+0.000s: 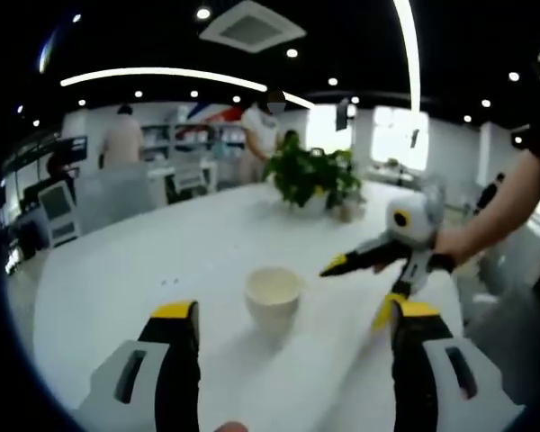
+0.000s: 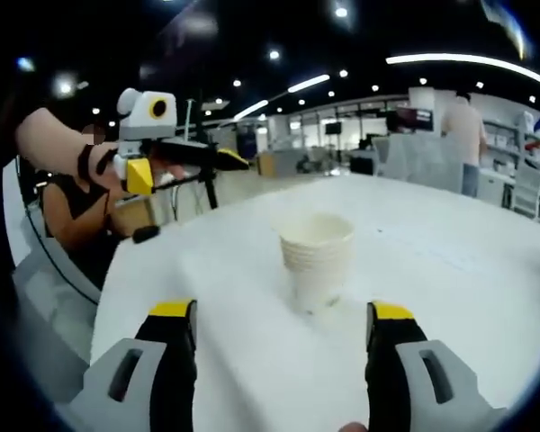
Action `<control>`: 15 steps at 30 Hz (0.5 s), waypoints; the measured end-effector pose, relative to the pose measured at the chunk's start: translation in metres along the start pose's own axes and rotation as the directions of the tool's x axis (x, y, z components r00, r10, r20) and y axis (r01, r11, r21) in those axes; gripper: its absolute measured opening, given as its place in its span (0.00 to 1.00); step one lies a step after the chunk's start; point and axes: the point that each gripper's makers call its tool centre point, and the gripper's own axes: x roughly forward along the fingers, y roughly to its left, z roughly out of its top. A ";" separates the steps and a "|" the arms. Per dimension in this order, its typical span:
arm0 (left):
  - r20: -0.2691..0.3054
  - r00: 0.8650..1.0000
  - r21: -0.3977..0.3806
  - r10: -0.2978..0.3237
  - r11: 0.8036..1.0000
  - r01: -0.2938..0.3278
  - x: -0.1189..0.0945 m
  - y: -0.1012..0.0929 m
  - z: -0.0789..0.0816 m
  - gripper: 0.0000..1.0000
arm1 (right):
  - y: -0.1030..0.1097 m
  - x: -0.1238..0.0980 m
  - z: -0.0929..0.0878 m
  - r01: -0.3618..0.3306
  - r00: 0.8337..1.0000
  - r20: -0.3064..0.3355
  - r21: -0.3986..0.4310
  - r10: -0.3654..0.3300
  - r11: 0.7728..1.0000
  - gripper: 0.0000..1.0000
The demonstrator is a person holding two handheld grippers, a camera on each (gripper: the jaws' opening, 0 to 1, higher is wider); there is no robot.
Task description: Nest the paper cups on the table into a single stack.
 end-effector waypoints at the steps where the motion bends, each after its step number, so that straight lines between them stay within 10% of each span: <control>1: 0.001 1.000 0.012 -0.002 1.000 0.002 -0.007 -0.005 -0.001 0.88 | 0.003 -0.003 0.001 0.008 1.000 -0.001 0.008 -0.008 1.000 0.79; 15: -0.010 1.000 -0.003 -0.009 1.000 0.009 -0.071 -0.055 -0.031 0.99 | 0.050 -0.048 0.006 0.094 0.996 0.000 0.021 -0.094 0.995 1.00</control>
